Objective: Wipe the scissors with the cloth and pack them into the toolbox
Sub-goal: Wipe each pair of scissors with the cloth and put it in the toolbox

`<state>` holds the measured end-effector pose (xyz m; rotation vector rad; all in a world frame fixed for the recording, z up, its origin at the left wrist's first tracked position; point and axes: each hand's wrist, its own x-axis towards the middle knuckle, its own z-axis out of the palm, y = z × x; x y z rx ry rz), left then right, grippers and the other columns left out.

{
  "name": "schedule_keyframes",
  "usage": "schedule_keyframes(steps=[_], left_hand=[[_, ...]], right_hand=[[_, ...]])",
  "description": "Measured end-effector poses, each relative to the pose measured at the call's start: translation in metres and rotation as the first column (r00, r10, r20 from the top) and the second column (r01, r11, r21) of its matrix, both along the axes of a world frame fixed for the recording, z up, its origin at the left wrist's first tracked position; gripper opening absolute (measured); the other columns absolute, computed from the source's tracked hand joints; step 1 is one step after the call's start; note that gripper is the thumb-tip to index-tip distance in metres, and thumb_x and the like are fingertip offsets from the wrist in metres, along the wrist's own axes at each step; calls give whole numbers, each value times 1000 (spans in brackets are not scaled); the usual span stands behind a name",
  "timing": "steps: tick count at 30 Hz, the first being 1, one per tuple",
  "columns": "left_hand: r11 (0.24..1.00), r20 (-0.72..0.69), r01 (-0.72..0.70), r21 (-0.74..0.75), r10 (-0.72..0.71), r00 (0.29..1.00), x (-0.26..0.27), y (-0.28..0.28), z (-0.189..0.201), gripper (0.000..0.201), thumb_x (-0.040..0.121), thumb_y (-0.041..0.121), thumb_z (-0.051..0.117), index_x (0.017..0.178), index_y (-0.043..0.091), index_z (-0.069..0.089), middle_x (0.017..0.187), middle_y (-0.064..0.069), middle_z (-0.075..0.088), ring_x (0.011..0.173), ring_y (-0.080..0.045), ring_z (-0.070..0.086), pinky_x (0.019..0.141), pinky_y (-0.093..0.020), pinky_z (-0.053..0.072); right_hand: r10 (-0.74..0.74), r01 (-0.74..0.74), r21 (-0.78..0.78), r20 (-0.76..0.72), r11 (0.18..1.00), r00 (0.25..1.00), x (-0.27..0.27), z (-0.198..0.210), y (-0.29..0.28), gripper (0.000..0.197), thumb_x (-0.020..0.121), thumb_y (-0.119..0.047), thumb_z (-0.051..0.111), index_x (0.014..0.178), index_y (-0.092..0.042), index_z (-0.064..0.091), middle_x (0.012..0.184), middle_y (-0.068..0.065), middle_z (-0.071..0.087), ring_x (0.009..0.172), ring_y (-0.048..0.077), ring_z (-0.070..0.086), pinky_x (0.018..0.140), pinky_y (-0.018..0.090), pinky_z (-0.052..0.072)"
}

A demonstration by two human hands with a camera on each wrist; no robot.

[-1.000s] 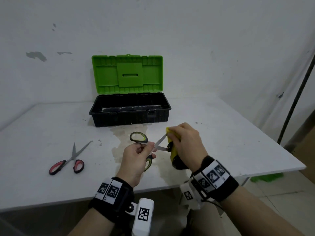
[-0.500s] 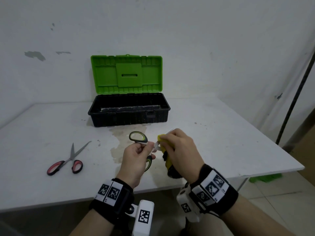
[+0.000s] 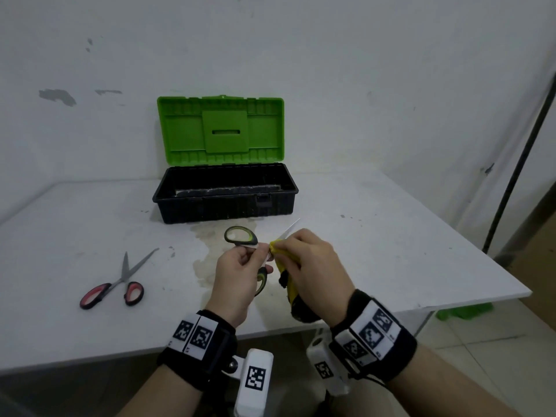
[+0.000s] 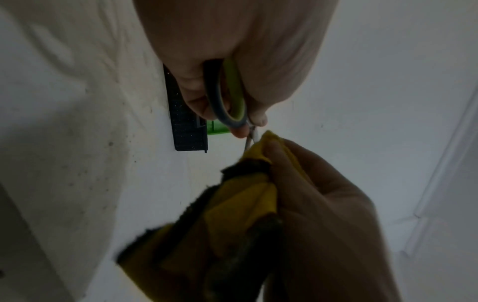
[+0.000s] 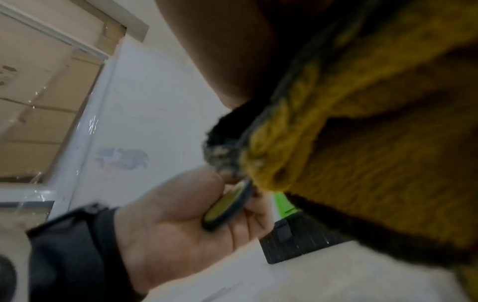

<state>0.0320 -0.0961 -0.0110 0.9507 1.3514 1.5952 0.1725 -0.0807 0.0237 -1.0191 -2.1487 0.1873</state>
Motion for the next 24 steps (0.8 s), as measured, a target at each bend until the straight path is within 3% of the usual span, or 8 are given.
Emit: schedule_keyframes(steps=[9,16,24], left_hand=[[1000,-25,5,-28,-6,1000,-4,-3,-4,16,97,23,63,96,9,72,86,-3,73,67,-9,67,72,-28,53],[994,58,73,-78,-69,996,1,2,-2,16,98,21,61,94,10,72,87,-4,74,75,-15,66,75,-29,53],[993,33,77,-88,-74,997,-4,1,-8,15,97,18,63,95,6,72,78,-4,72,58,-4,64,60,-17,52]], right_hand=[[-210,207,-46,-77,977,975,21,12,43,17,93,-23,61,103,-17,73,97,-1,64,87,16,60,76,20,42],[-21,25,-47,89,999,996,7,-3,6,18,95,-29,57,103,-23,72,96,-6,59,82,11,58,74,30,53],[-163,162,-151,8,975,987,21,7,35,14,91,-20,62,97,-21,74,94,-5,64,86,15,60,78,28,49]])
